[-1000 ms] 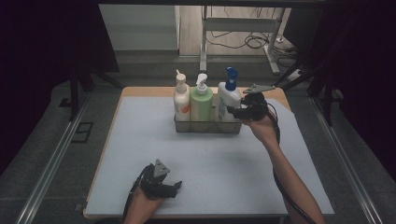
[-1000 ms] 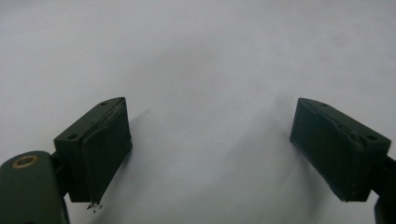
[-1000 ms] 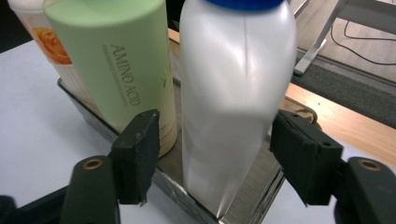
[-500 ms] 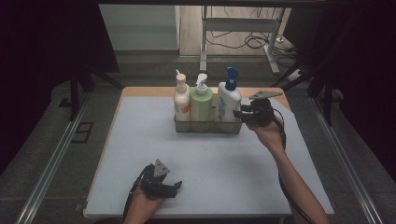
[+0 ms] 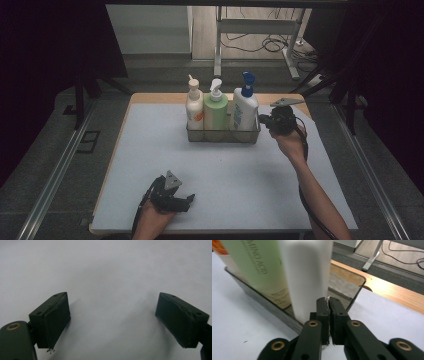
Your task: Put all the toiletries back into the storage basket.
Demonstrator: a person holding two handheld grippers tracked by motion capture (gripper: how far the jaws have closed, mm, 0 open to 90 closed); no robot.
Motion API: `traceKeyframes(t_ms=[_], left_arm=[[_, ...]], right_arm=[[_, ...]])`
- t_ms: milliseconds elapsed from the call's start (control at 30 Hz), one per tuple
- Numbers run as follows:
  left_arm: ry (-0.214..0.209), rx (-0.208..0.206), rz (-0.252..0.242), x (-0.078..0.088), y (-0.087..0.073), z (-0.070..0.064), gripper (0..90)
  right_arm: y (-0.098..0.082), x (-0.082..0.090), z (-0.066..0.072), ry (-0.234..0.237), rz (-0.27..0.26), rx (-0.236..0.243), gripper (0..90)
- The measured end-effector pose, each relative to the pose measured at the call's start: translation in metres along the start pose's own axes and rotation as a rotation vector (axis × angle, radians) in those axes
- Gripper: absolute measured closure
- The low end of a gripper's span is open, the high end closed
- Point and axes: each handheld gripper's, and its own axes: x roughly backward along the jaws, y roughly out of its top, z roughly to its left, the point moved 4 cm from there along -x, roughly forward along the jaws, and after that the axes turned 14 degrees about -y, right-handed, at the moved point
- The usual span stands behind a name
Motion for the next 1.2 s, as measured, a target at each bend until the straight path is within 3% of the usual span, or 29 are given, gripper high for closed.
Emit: traceKeyframes(t_ms=[267, 633, 1200], left_arm=[[-0.001, 0.0, 0.0, 0.0, 0.0, 0.0, 11.9], [0.0, -0.001, 0.001, 0.0, 0.0, 0.0, 11.9], [0.0, 0.0, 0.002, 0.0, 0.0, 0.0, 11.9]], right_arm=[[-0.001, -0.019, -0.006, -0.016, 0.025, -0.02, 90.0], [0.001, -0.045, -0.002, -0.001, 0.036, -0.032, 89.9], [-0.006, -0.064, 0.0, 0.016, 0.078, -0.047, 89.7]])
